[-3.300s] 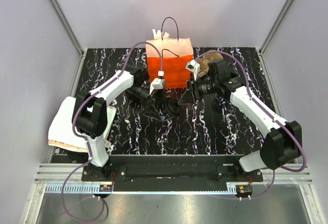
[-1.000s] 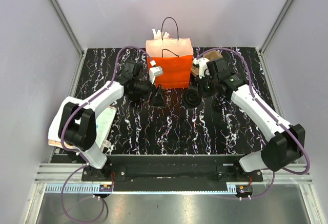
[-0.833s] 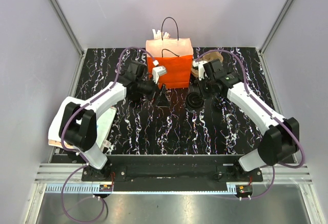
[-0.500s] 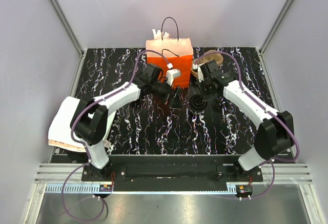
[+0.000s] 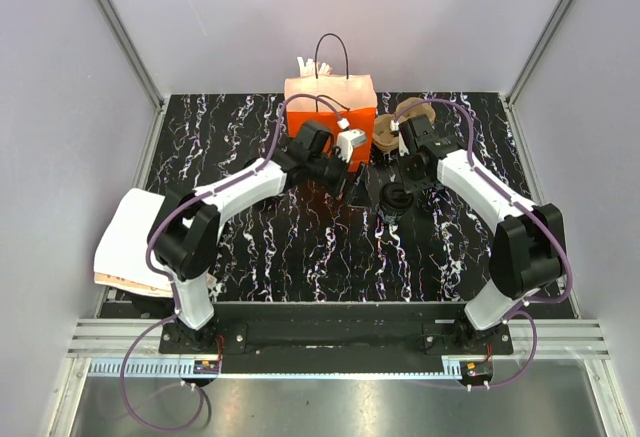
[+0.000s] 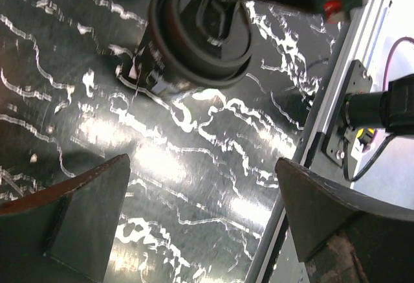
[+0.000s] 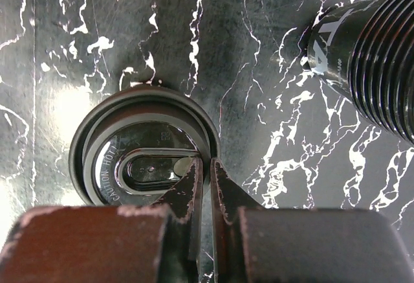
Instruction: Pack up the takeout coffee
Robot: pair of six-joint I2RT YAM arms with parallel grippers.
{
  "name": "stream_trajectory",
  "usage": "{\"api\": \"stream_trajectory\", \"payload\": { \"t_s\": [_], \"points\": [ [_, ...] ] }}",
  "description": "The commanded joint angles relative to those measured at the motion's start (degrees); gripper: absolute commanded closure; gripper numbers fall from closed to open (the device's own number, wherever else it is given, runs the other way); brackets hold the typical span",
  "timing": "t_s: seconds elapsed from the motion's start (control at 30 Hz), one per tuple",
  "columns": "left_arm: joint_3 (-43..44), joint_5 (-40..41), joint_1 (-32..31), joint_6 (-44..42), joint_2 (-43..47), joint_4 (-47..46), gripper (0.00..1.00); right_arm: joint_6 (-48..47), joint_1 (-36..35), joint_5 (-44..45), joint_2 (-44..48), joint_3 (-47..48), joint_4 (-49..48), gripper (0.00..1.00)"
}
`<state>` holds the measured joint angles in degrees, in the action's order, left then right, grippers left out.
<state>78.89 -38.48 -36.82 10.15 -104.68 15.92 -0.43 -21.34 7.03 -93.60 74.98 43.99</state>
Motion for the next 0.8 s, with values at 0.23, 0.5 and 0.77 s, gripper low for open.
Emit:
{"api": "stream_trajectory", "payload": {
  "t_s": [0.23,0.5,0.77],
  "points": [
    [4.5,3.9,-2.1,3.1,-4.1,-2.7,0.01,3.1,-0.1,-2.9,2.4,0.9,-1.6,1.00],
    [4.5,5.0,-2.9,3.7,-5.0,-3.0,0.01,2.9,-0.1,-6.8,4.8,-0.2,-2.2,0.81],
    [5.7,5.2,-3.5,4.6,-7.0,-3.0,0.01,2.6,-0.1,-6.9,6.3,-0.7,-2.2,0.52]
  ]
}}
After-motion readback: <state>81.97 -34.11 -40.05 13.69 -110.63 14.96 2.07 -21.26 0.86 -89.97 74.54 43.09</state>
